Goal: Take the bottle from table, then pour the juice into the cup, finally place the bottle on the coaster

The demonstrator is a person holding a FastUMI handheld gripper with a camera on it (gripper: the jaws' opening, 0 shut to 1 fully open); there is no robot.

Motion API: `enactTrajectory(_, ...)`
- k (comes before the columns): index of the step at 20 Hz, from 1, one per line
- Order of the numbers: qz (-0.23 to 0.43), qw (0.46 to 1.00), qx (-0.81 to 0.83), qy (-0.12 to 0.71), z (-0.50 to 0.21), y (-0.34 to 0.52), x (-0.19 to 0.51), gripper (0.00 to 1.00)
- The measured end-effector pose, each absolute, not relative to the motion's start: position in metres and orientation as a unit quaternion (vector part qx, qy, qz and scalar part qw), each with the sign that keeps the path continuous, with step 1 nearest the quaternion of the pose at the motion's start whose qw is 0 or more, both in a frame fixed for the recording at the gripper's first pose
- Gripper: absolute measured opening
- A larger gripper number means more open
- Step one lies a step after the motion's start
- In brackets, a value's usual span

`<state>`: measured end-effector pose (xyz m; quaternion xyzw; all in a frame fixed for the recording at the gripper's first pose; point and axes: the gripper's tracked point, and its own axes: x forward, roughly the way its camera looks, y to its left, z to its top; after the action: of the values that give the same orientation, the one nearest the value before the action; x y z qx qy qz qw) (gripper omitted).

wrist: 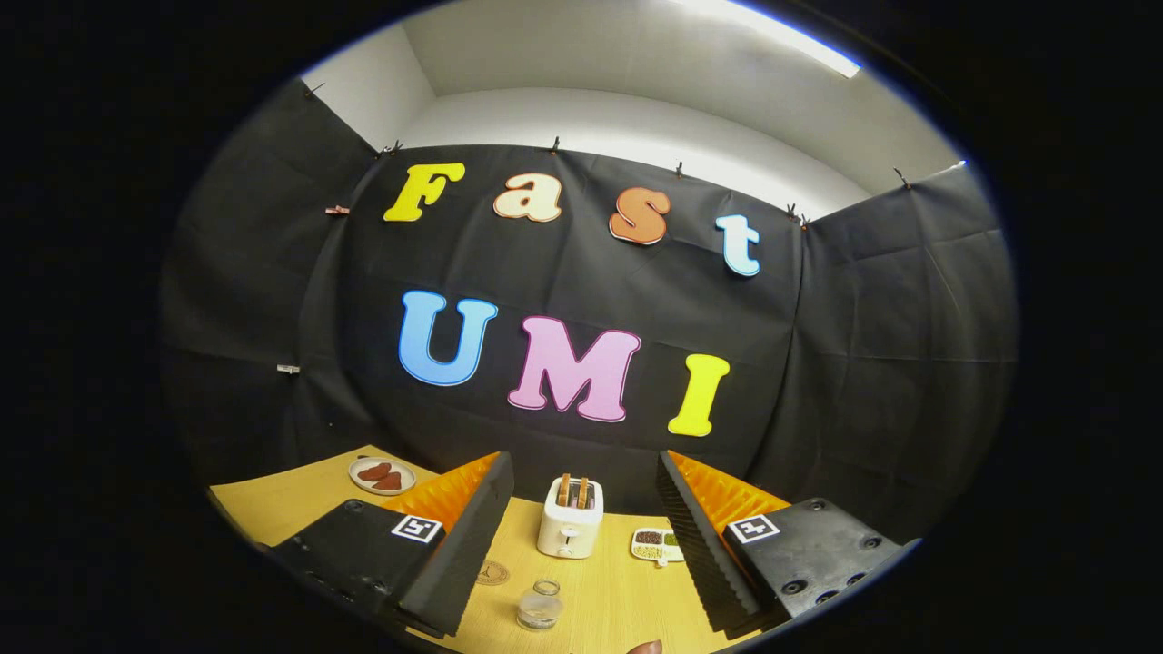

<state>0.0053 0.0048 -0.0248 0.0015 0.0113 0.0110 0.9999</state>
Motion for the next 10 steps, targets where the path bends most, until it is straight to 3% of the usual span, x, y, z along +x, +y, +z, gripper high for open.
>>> enactTrajectory(10, 0.044, 0.996, 0.015, 0.079, -0.169, 0.034, 0.01, 0.98)
